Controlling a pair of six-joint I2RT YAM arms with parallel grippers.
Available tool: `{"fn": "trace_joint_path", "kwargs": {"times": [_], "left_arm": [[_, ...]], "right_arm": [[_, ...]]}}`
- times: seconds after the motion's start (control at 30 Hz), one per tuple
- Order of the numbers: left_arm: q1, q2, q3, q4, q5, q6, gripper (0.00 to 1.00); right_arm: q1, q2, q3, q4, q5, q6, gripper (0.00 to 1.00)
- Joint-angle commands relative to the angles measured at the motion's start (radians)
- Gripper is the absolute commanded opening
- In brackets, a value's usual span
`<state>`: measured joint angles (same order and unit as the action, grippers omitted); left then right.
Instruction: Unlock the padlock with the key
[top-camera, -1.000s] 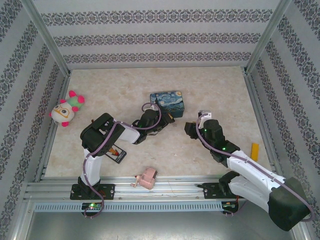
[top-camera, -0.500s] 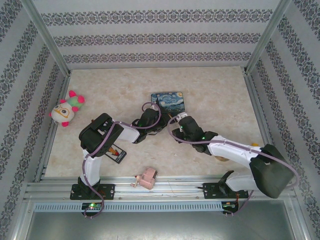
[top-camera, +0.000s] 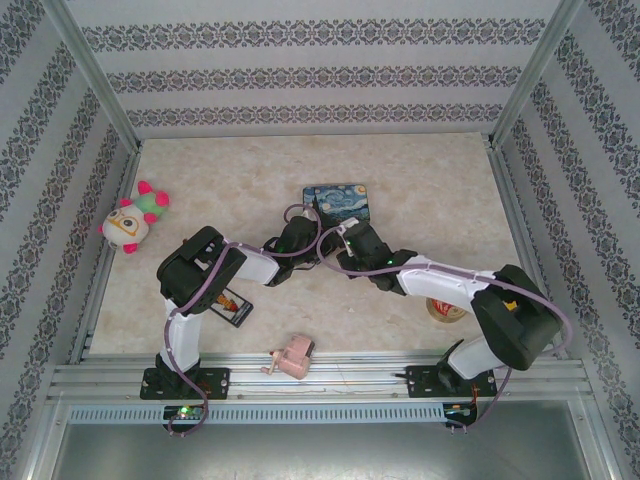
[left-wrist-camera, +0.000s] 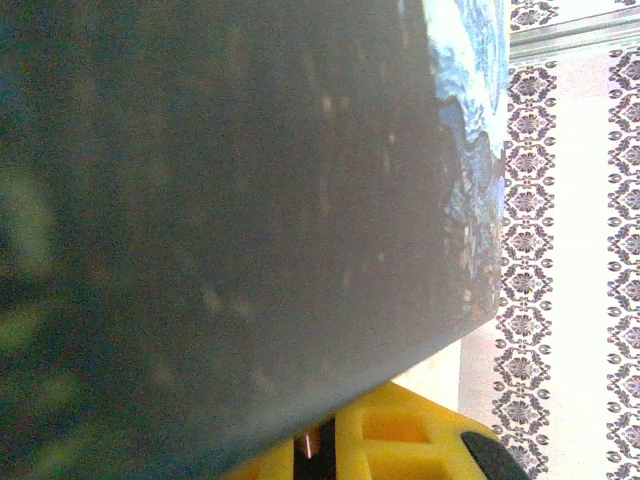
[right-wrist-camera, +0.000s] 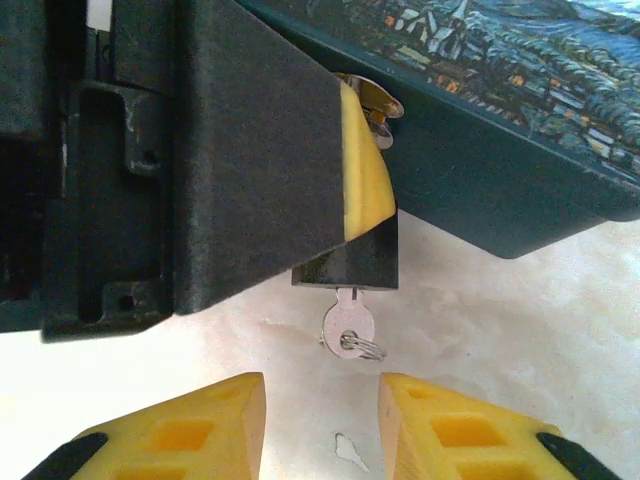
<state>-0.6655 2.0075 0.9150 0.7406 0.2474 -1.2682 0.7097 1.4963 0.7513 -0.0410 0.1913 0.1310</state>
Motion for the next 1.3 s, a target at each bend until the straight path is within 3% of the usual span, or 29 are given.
{"fn": "trace_joint_path", "kwargs": {"times": [0.0,0.57,0.63,0.77,0.93,1.17,1.27], "left_arm": [[0.010,-0.019,0.014,-0.052,0.040,-0.039,0.04],[0.011,-0.025,0.012,-0.049,0.049,-0.048,0.04],[0.011,-0.027,0.011,-0.049,0.050,-0.050,0.04],[0.010,-0.029,0.009,-0.052,0.050,-0.048,0.04],[0.010,-0.029,0.003,-0.040,0.054,-0.053,0.06],[0.007,-0.036,-0.014,-0.024,0.054,-0.051,0.09],[0.007,-0.042,-0.032,-0.009,0.047,-0.057,0.18]], "right_arm": [[0.010,0.030,0.038,-0.017,0.028,-0.043,0.34],[0.012,0.122,0.063,0.023,0.100,-0.067,0.36],[0.012,0.126,0.065,0.032,0.112,-0.067,0.34],[0.009,0.122,0.062,0.058,0.101,-0.059,0.19],[-0.031,0.123,0.066,0.072,0.006,-0.007,0.00],[-0.119,0.117,0.035,0.153,-0.265,0.098,0.00],[-0.150,0.120,0.028,0.171,-0.335,0.149,0.00]]}}
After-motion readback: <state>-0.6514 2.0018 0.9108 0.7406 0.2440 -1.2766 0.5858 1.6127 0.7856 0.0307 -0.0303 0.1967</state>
